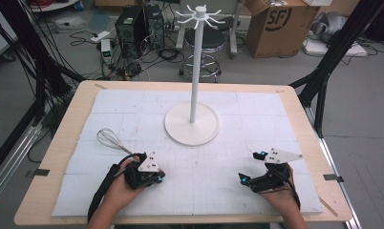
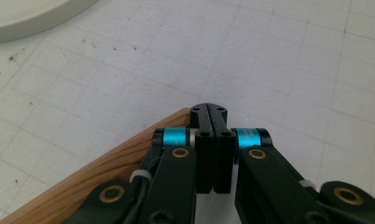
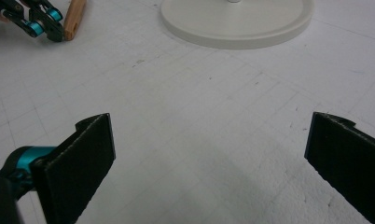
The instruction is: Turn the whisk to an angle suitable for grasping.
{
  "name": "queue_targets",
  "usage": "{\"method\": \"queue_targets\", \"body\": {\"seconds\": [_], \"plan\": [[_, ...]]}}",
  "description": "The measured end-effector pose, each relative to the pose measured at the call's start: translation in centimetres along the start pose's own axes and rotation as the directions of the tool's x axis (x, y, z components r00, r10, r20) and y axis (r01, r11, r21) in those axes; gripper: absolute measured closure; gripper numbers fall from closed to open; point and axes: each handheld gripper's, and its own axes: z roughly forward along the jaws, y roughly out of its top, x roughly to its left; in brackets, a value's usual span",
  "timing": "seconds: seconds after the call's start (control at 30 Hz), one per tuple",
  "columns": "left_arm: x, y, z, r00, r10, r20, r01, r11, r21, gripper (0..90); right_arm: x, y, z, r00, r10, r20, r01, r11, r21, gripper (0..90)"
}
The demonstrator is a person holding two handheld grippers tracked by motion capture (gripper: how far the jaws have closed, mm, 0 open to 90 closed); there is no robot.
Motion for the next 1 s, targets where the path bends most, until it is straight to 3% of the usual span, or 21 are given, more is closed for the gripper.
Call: {"method": "queue_targets", "body": {"seconds": [0.23,0.43,0.7,0.83,0.93,1.0], "plan": [[0.6,0.2,0.2,0.9990,-0.024,-0.039,0.022,0.9993,-0.031,89.6,0.0,0.0,0.0,1.0000,-0.002,0.003,0.002,1.000,0.001,0.4],[0.5,0.3,0.1,0.9993,-0.019,-0.032,0.018,0.9991,-0.039,89.2,0.0,0.0,0.0,1.0000,-0.002,0.004,0.002,1.000,0.002,0.4],[0.4,0.5,-1.6,0.9993,-0.027,-0.024,0.025,0.9939,-0.108,84.8,0.0,-0.1,-0.1,1.0000,-0.001,0.003,0.001,1.000,-0.002,0.4],[0.6,0.5,-2.9,0.9994,-0.033,-0.011,0.031,0.9864,-0.161,76.9,0.0,-0.1,-0.3,1.0000,0.004,0.002,-0.004,1.000,-0.004,0.4],[0.9,0.3,-3.8,0.9980,-0.062,0.011,0.063,0.9753,-0.212,70.3,0.0,-0.1,-0.3,1.0000,0.002,0.003,-0.002,1.000,-0.003,0.4],[1.1,0.2,-4.3,0.9970,-0.076,0.018,0.078,0.9724,-0.220,65.7,0.1,-0.1,-0.2,1.0000,0.003,0.002,-0.003,1.000,0.000,0.4]]}}
